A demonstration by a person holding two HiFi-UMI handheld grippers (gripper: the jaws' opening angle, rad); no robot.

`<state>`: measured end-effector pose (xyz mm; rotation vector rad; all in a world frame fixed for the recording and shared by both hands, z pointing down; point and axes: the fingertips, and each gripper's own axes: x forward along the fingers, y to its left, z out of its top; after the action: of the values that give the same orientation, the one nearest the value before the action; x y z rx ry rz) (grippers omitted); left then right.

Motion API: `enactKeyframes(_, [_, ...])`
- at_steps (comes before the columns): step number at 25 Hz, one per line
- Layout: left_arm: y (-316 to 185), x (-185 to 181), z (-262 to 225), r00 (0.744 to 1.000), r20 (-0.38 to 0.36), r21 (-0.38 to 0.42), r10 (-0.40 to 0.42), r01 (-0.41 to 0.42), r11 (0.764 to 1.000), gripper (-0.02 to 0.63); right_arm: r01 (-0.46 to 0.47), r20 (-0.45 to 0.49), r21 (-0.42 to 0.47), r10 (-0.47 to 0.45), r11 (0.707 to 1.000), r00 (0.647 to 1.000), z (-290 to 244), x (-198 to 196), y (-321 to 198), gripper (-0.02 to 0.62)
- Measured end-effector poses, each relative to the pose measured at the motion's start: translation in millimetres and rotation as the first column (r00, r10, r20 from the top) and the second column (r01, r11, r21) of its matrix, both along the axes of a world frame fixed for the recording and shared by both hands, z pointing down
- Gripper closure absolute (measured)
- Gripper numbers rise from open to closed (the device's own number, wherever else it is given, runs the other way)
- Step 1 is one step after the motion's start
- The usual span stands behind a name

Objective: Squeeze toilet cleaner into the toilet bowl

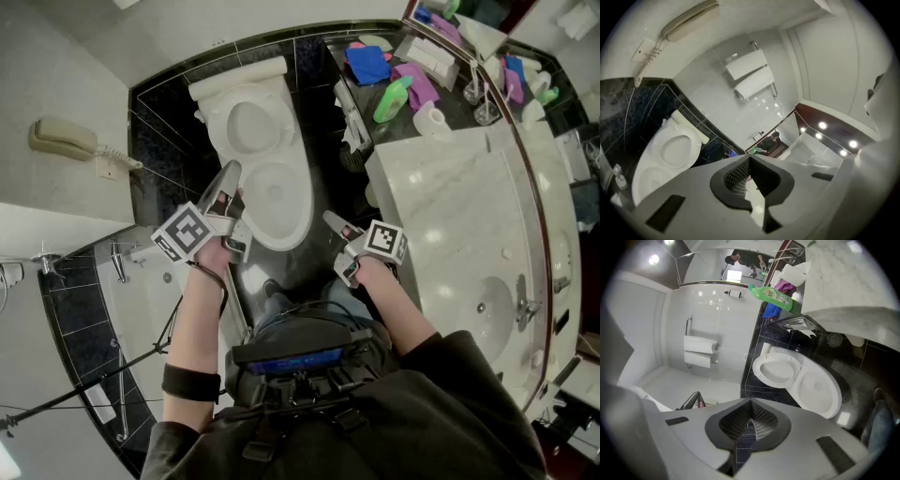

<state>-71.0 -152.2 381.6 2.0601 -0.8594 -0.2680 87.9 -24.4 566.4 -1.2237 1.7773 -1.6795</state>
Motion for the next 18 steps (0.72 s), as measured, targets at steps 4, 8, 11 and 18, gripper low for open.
enactKeyframes(4, [8,-16,16,0.991,0.129,0.020,-0.027,0.025,0.999,0.601,0.018,-0.108,0.023,-0.015,1.000,0.994,-15,7,-10,0.592])
enactKeyframes(8, [18,-30,33,0.974,0.223,0.026,-0.043,0.038,0.999,0.600,0.013,-0.151,0.061,-0.004,0.998,0.989,-34,14,-24,0.592])
enactKeyframes(11, [25,-41,45,0.954,0.292,0.042,-0.063,0.053,0.998,0.601,0.039,-0.223,0.093,-0.018,0.995,0.975,-51,16,-33,0.592])
enactKeyframes(18, [41,-63,67,0.868,0.480,0.130,-0.125,0.070,0.989,0.601,0.102,-0.457,0.177,-0.011,0.979,0.889,-85,18,-47,0.592])
